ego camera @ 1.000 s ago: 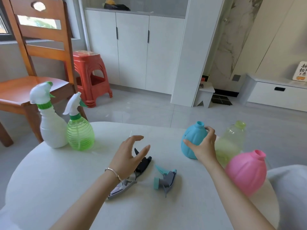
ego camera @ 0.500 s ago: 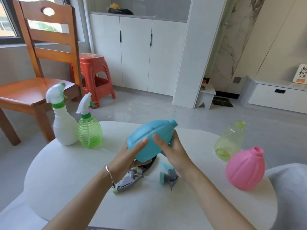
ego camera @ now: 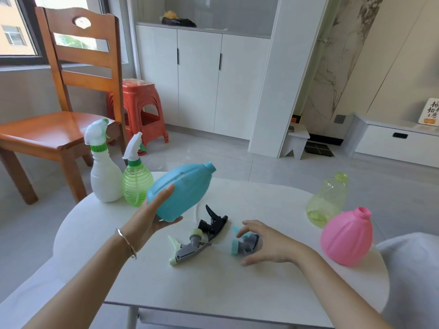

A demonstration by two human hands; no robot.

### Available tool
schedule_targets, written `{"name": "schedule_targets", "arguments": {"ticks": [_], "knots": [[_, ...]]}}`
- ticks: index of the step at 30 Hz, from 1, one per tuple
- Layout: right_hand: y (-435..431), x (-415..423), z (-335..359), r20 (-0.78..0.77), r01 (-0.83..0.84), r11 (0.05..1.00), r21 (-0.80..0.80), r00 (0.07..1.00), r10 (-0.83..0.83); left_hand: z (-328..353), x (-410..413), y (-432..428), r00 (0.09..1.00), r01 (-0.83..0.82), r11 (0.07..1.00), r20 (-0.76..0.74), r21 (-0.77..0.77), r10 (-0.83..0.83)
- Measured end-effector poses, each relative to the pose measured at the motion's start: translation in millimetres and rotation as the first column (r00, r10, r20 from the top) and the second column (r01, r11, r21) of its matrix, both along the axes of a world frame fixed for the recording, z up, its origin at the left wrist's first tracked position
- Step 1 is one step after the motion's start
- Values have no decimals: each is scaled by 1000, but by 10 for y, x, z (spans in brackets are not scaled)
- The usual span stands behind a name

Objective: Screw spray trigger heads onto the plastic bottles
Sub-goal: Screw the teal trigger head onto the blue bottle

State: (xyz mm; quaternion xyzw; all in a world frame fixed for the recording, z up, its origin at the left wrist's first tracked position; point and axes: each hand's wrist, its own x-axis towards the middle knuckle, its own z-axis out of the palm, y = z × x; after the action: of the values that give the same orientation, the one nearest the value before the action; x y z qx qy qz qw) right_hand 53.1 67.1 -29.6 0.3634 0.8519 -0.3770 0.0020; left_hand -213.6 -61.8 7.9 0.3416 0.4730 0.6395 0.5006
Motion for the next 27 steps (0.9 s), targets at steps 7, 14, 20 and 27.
{"name": "schedule_targets", "arguments": {"ticks": [7, 14, 20, 27], "knots": [[-130, 40, 1, -64, 35, 998, 58, 997, -31, 2, 34, 7, 1000, 24, 999, -4, 30, -24], [-137, 97, 191, -363, 248, 936, -249, 872, -328, -19, 100, 61, 1000, 16, 999, -8, 36, -16], [-108, 186, 91, -308, 318, 902, -293, 862, -403, -70, 142, 86, 997, 32, 999, -70, 18, -31], [0, 285, 125, -411, 456, 703, -547, 585, -699, -117, 98, 97, 992, 32, 999, -121, -3, -32]]}}
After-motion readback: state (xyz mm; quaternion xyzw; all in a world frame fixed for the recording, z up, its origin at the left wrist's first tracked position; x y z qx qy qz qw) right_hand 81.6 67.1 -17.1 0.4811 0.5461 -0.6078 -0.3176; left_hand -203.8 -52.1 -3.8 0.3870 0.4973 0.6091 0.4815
